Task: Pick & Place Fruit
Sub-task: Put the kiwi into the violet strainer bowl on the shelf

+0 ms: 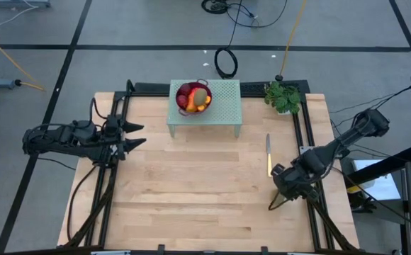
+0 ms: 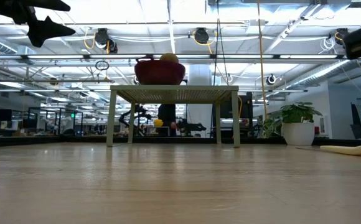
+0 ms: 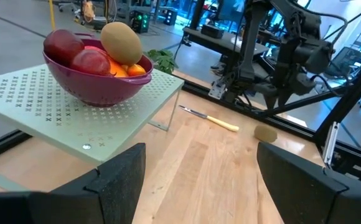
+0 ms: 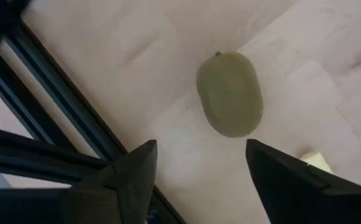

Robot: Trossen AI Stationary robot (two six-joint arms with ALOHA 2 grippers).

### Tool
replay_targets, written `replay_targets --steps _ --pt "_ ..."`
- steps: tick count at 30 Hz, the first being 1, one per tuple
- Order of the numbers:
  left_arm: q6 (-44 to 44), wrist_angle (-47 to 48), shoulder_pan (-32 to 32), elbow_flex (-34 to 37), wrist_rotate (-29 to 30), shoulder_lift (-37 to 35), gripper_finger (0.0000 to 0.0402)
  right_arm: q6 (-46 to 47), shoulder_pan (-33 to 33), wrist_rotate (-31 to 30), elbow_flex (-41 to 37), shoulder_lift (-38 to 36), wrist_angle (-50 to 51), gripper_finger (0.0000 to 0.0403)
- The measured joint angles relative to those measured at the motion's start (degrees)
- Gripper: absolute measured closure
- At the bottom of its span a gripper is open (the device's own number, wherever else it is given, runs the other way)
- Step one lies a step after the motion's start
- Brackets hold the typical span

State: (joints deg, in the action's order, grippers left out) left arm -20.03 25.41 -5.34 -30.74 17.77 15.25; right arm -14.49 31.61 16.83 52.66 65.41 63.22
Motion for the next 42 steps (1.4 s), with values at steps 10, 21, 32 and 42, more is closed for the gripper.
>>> replay_targets --steps 10,21,32,42 --pt "0.8 0.1 0.0 0.0 -0.2 0.0 0.0094 -6.2 0.0 -6.2 0.0 3.7 -2.6 0.0151" --pt "0.4 1.9 0.0 0.0 -0.3 0.0 0.0094 -2.6 0.0 -6.2 0.0 3.7 -2.7 0.0151" --pt "2.0 1.7 0.0 0.0 -0.3 0.0 0.0094 -4.0 0.1 -6.3 0.0 3.7 -6.1 0.0151" --pt "2.4 1.5 0.0 -0.1 -0.3 0.0 0.0094 -8.5 1.9 -6.2 -0.8 4.2 -8.7 0.0151"
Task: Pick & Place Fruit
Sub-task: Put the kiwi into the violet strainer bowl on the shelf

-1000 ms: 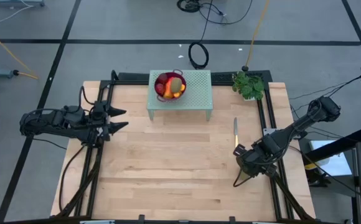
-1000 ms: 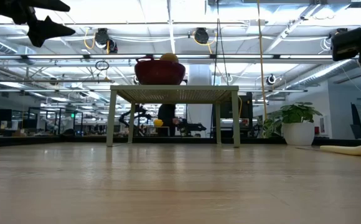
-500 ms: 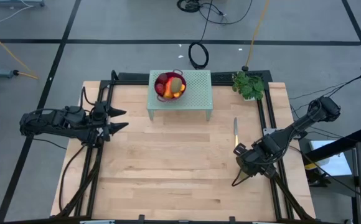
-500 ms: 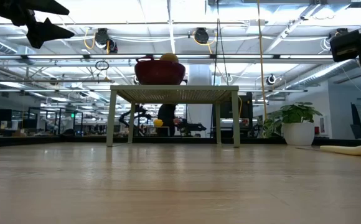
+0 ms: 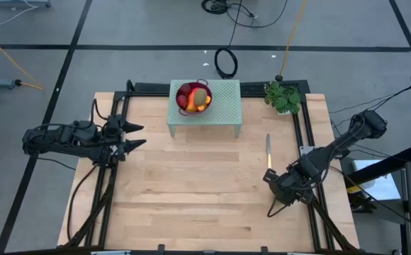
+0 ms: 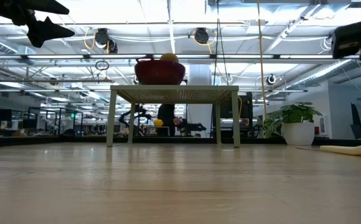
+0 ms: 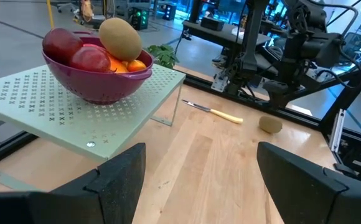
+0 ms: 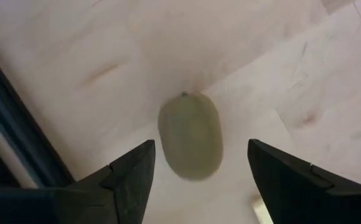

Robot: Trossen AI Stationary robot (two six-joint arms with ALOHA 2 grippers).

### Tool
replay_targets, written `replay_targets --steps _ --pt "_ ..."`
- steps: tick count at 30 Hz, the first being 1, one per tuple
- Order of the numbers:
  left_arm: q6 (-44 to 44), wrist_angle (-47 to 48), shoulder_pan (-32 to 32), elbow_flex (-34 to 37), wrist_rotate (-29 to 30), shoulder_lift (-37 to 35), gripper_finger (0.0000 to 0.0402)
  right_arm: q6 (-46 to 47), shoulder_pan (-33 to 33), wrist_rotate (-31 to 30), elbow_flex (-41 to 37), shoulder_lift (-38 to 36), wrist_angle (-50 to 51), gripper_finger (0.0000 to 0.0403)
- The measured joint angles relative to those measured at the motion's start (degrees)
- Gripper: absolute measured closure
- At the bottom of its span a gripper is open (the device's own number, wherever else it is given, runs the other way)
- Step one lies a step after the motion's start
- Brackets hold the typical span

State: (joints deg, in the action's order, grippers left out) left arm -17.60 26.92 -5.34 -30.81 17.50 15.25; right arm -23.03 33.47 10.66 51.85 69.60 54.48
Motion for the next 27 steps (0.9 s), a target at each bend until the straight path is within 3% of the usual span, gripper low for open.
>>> replay_targets --steps 11,27 --pt "-0.1 0.0 0.0 0.0 -3.1 0.0 0.0094 1.1 1.5 -0.1 -4.4 1.5 -7.1 0.0151" --pt "-0.2 0.0 0.0 0.0 -3.1 0.0 0.0094 1.3 1.9 0.0 -9.5 1.6 -13.0 0.0151"
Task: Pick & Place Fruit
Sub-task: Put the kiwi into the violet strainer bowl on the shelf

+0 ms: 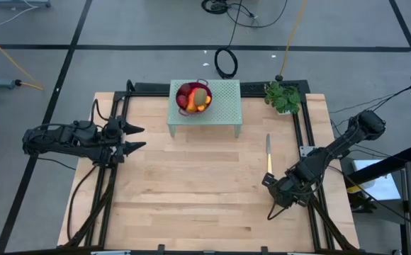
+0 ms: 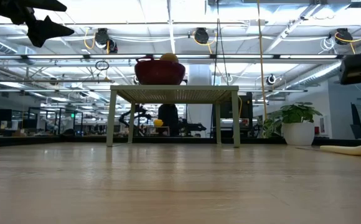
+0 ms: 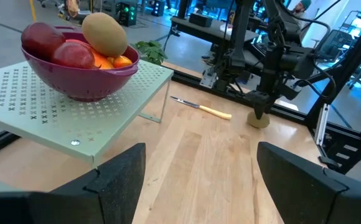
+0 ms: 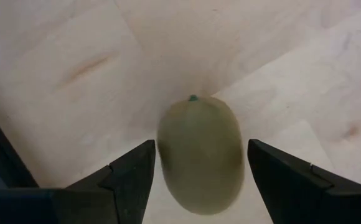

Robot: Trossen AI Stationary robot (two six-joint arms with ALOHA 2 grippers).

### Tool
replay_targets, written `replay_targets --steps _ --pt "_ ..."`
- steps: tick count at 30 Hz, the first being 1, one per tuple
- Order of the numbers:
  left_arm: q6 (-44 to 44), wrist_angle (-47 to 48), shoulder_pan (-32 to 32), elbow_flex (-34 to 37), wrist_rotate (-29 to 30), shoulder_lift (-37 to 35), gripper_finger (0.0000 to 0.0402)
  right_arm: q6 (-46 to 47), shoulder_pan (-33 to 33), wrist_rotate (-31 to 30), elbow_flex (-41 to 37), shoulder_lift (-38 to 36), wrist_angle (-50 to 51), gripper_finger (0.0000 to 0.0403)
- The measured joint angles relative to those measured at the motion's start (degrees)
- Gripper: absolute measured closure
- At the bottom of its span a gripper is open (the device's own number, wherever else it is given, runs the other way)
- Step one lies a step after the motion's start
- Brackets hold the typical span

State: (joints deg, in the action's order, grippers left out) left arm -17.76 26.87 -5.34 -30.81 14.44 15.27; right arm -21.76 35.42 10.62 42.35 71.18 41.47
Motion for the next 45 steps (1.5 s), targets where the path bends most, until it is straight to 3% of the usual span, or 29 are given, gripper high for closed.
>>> replay_targets --steps 22,33,45 --pt "-0.6 -0.2 0.0 0.0 0.0 0.0 0.0094 1.7 1.5 -0.2 -5.3 0.0 -6.6 0.0152" --pt "-0.7 -0.2 0.0 0.0 0.0 0.0 0.0094 1.6 1.5 -0.5 -5.3 0.0 -7.1 0.0205" --pt "-1.0 -0.2 0.0 0.0 0.0 0.0 0.0094 4.6 0.6 -9.6 -2.7 -1.6 -10.5 0.0205"
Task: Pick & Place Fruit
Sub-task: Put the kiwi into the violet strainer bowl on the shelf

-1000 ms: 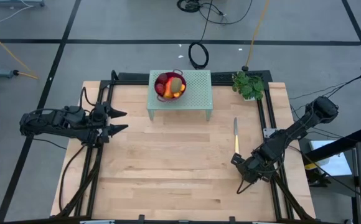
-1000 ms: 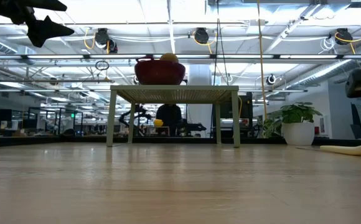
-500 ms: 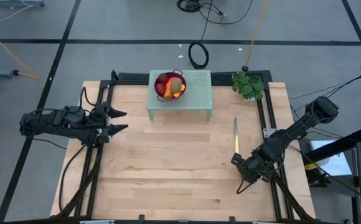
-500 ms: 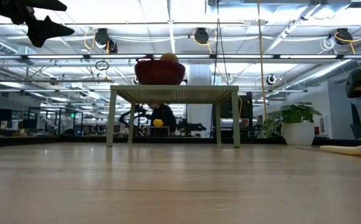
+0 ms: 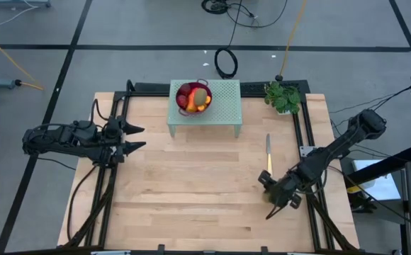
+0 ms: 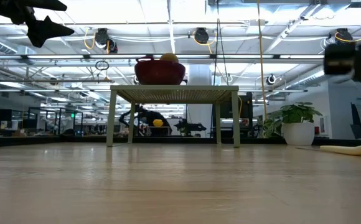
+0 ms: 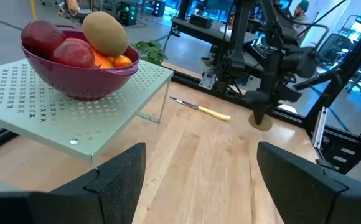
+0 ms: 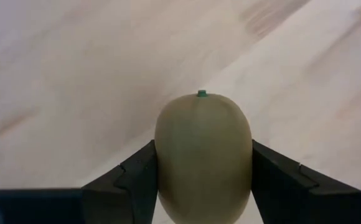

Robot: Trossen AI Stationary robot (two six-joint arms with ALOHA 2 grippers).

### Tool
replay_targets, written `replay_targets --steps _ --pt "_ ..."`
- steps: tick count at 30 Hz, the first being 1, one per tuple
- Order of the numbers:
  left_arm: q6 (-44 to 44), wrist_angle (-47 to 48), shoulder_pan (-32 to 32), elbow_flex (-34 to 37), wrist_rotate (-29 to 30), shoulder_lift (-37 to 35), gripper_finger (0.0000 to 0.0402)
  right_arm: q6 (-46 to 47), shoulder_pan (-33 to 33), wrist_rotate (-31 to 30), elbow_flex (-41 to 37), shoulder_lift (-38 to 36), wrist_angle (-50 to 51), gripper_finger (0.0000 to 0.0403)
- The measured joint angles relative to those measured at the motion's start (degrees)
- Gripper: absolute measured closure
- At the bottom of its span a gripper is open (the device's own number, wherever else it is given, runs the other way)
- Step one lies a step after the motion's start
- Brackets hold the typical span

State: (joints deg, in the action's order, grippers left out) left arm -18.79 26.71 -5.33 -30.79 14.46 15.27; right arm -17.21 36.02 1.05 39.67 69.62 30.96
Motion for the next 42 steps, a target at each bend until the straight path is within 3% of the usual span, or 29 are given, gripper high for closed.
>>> replay_targets --steps 10,17,22,26,35,40,42 --pt "1.0 -0.1 0.0 0.0 0.0 0.0 0.0094 -0.5 -6.0 -10.3 7.2 0.0 -3.3 0.0204" --pt "0.2 -0.7 0.0 0.0 -0.3 0.0 0.0094 -1.9 -15.7 -17.8 11.9 0.0 -16.6 0.0203" --pt "0.6 -2.8 0.0 0.0 -2.7 0.0 0.0094 -2.3 -24.0 -17.9 17.0 1.2 -27.2 0.0203" --pt "3.3 -4.7 0.0 0.0 -4.4 0.0 0.0094 -3.6 -29.7 -17.9 24.2 4.1 -28.4 0.0203" --pt "6.4 -4.9 0.0 0.0 -10.3 0.0 0.0094 -8.5 -39.1 -17.2 42.5 14.0 -23.9 0.0202" --pt "8.9 -7.2 0.0 0.0 -13.6 0.0 0.0094 -10.2 -44.3 -9.9 48.4 18.7 -22.6 0.0202" --pt "9.1 -7.7 0.0 0.0 -13.6 0.0 0.0094 -12.7 -46.1 -9.5 49.3 19.8 -22.1 0.0202"
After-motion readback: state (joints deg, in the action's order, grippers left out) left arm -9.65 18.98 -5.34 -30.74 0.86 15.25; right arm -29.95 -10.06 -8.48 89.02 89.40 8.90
